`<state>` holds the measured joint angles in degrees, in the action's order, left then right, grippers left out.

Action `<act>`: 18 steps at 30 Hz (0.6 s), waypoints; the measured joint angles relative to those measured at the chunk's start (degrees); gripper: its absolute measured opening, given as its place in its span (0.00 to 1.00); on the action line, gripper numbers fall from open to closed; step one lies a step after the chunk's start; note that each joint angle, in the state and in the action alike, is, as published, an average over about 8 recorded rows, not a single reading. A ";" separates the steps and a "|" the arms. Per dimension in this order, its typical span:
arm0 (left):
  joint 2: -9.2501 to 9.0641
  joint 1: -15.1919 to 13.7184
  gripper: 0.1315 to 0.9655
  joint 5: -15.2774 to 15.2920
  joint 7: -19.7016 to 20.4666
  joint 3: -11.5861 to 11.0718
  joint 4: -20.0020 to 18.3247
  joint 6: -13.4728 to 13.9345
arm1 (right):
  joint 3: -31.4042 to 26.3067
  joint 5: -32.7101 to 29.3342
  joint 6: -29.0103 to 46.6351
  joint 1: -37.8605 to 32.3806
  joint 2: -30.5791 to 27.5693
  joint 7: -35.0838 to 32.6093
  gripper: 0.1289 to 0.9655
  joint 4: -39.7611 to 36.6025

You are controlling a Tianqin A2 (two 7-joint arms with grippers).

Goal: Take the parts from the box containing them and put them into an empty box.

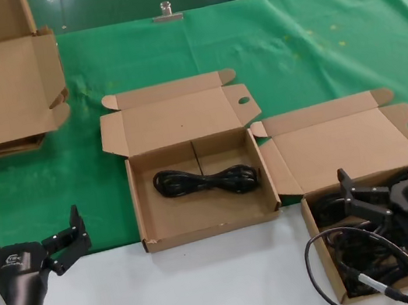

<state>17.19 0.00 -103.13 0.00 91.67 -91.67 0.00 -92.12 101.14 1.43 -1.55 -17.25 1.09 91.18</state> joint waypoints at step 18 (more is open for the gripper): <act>0.00 0.00 1.00 0.00 0.00 0.00 0.00 0.00 | 0.00 0.00 0.00 0.00 0.00 0.00 1.00 0.00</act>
<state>17.19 0.00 -103.13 0.00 91.67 -91.67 0.00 -92.12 101.14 1.43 -1.55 -17.25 1.09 91.18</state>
